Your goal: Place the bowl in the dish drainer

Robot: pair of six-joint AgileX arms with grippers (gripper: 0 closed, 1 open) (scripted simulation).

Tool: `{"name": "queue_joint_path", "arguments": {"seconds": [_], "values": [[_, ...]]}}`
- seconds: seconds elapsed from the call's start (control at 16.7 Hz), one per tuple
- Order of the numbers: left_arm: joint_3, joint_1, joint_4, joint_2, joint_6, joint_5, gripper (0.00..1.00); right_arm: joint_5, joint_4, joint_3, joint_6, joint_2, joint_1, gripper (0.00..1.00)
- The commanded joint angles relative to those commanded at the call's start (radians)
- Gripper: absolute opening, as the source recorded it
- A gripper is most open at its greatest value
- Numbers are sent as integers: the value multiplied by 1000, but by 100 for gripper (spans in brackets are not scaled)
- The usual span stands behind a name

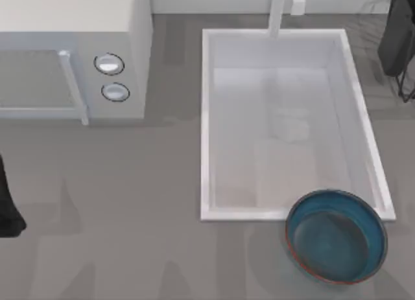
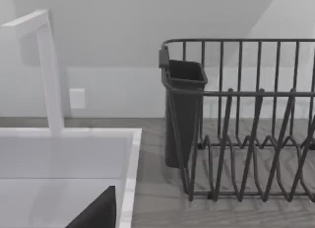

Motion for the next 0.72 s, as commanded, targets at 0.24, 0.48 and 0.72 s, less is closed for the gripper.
{"name": "queue_joint_path", "arguments": {"seconds": [0.24, 0.48, 0.72], "values": [[0, 0, 0, 0, 0, 0, 100, 2, -33, 34, 13, 34, 12, 100], [0, 0, 0, 0, 0, 0, 100, 8, -211, 209, 76, 227, 76, 100], [0, 0, 0, 0, 0, 0, 100, 9, -489, 458, 175, 582, 171, 100]]}}
